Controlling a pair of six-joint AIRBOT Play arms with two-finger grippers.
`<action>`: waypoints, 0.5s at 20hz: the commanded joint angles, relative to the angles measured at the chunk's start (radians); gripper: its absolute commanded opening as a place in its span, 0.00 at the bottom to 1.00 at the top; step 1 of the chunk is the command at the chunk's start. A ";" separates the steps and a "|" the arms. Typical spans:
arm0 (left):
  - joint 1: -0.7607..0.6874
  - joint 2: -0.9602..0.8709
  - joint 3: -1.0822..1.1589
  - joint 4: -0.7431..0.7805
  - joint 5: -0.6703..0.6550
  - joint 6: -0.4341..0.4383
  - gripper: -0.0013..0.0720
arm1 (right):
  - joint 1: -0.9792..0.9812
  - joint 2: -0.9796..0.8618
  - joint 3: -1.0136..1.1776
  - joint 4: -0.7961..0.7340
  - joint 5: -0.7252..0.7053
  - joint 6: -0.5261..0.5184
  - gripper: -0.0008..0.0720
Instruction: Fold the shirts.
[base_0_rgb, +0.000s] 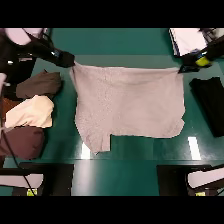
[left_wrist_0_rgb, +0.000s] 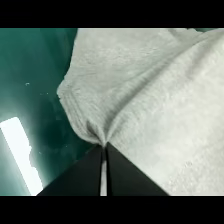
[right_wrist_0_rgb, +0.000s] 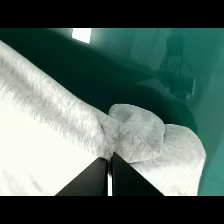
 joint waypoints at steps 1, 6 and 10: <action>0.000 -0.109 -0.016 0.003 0.071 -0.002 0.06 | 0.032 -0.124 0.002 -0.003 -0.051 0.002 0.08; 0.061 -0.058 0.022 0.011 -0.116 -0.050 0.68 | -0.015 -0.063 -0.031 0.063 -0.003 -0.027 0.54; 0.124 0.107 -0.227 0.012 -0.155 -0.059 0.68 | -0.115 0.136 -0.328 0.242 -0.077 -0.060 0.54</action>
